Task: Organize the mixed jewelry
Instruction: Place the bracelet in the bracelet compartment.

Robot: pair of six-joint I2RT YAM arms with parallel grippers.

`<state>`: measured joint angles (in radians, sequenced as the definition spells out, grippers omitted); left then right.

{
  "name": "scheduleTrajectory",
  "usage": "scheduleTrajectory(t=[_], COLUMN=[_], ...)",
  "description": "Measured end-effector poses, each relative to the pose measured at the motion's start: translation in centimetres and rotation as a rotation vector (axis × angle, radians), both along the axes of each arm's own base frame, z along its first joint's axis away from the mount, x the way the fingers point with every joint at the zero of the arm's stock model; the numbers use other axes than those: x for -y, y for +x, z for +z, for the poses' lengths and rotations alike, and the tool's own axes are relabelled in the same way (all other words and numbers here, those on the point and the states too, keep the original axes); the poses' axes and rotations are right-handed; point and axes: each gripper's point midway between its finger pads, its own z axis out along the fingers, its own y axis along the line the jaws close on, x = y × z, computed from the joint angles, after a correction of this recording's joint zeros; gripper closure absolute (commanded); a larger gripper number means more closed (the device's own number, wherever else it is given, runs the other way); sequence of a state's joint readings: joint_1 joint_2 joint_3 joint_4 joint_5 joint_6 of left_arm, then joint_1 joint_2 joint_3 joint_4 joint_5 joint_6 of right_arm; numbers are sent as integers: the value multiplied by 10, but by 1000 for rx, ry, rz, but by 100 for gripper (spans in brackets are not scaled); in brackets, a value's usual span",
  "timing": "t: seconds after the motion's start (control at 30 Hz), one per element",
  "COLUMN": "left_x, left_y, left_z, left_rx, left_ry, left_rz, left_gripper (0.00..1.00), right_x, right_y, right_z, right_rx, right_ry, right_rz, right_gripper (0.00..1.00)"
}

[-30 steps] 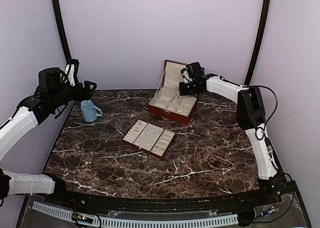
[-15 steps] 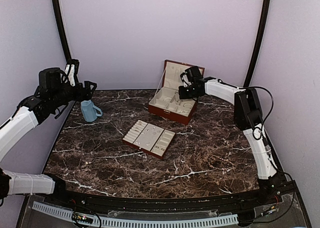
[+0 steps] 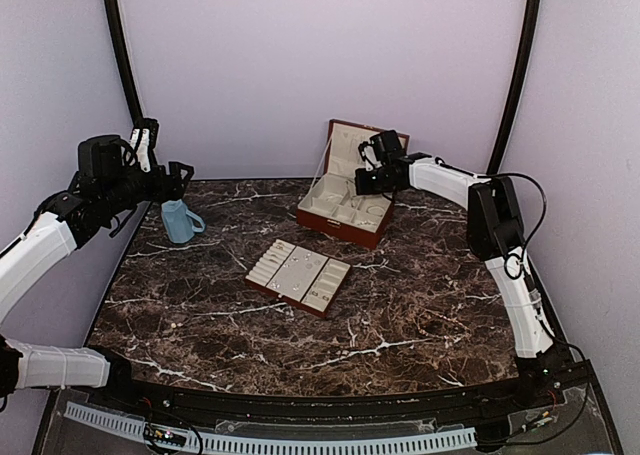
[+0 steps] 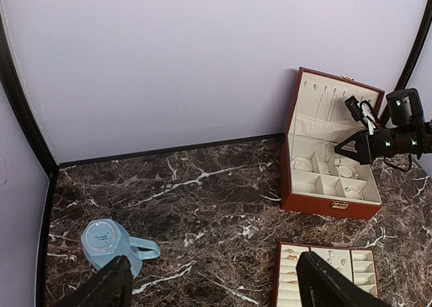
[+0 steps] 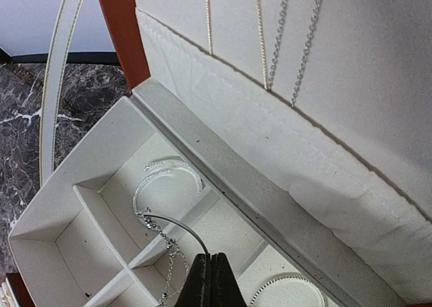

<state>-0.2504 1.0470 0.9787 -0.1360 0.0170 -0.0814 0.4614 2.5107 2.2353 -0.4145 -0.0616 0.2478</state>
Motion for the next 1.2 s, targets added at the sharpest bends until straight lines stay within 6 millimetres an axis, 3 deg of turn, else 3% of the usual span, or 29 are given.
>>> scheduleTrajectory(t=[1.2], left_x=[0], left_y=[0], left_z=[-1], left_rx=[-2], left_ry=[2], left_rz=[0], left_gripper=[13], right_x=[-3], right_y=[8], right_z=[9], right_rx=[31], right_ry=[53], right_rz=[-8], right_gripper=[100])
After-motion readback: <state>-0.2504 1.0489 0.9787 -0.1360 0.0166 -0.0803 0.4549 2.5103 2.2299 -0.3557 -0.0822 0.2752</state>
